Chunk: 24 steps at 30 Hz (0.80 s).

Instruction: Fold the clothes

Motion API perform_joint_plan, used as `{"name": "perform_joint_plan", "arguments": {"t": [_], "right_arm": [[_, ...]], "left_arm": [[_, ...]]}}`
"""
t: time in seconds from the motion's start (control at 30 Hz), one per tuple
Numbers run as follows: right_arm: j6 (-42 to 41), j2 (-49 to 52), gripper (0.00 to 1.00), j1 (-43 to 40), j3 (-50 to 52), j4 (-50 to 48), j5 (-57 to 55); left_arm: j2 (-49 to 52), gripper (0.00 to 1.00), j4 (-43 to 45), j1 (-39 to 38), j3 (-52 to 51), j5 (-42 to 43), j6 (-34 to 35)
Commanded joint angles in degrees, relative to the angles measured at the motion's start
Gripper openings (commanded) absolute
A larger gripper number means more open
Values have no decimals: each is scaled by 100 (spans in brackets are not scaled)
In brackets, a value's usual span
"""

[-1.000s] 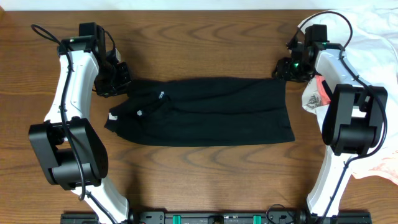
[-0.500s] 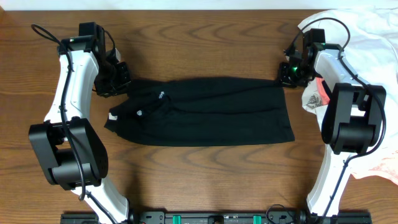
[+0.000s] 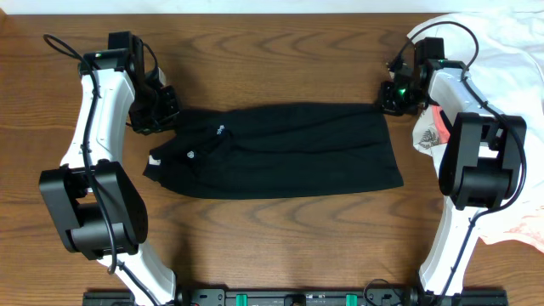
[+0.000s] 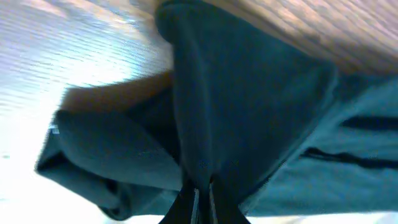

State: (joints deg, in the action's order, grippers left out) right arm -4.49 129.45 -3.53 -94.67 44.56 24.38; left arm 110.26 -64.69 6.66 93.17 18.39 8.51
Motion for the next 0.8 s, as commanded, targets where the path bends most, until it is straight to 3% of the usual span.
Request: {"name": "perform_joint_plan", "arguments": {"t": [0.0,0.13,0.3,0.57,0.77], "right_arm": [[168,-280,5,7,0,164,-57],[374,-498,4,7,0,433,-63],[507,-734,4,7,0,778,-214],[544,-903,6,7,2,1685,-549],[546,-903,8,7,11,2411,-1547]], "left_arm": [[57,6,-66,35,-37,848,-247],[46,6,-94,35,-37,1602,-407],[42,6,-586,35,-37,1576,-479],[42,6,-1248,35,-37,621,-485],[42,6,-1456,35,-37,-828,-66]]}}
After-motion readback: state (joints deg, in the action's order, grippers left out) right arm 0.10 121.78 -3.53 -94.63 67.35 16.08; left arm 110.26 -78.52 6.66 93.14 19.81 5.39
